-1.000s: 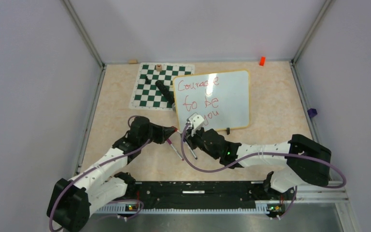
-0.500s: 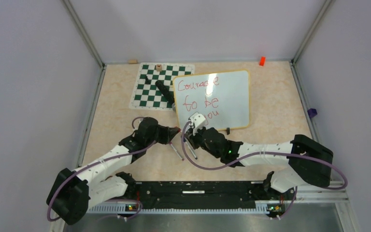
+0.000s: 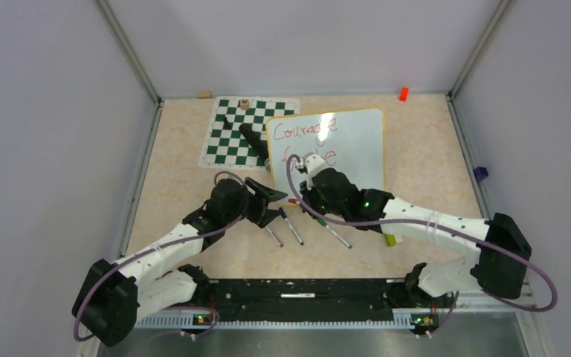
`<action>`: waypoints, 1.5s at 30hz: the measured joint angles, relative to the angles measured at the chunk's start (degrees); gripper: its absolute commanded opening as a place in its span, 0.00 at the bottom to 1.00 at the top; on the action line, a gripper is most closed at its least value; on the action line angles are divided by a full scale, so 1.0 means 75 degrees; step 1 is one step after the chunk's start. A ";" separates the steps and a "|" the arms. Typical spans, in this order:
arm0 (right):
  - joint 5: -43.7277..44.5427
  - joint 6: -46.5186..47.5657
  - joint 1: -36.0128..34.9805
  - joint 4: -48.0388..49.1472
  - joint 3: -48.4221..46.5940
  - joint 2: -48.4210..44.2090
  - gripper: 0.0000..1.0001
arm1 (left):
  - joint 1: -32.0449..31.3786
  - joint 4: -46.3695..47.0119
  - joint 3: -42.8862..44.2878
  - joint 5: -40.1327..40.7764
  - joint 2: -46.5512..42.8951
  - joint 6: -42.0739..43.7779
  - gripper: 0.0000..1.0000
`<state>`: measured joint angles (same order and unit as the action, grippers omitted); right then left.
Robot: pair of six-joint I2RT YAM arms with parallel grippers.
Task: Write a sentence on the whiteboard
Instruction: Insert the whiteboard marker without the cap into the pen cap, then put down the whiteboard marker at the corner of the board.
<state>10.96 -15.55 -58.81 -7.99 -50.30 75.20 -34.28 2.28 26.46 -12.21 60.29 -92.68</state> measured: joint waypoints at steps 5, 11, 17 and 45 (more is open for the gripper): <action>-0.0408 -0.0023 0.0201 -0.2623 -0.1411 0.0122 0.00 | 0.0621 -0.0373 0.0000 0.0006 -0.0729 0.1005 0.68; -0.0670 0.0061 0.0076 -0.4876 -0.2929 0.1017 0.00 | 0.1303 -0.0726 0.0035 0.0038 -0.1364 0.2626 0.75; -0.0609 0.0073 -0.0315 -0.6033 -0.3156 0.1786 0.00 | 0.1580 -0.1107 0.0114 0.0213 -0.1696 0.3923 0.75; -0.0670 -0.0361 0.0373 -0.1186 0.0323 -0.0323 0.00 | 0.1667 -0.1999 0.0125 0.1408 -0.3112 0.5954 0.76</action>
<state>5.93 -18.26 -56.01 -16.88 -47.88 72.77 -21.78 -12.71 27.40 -1.65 36.95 -48.03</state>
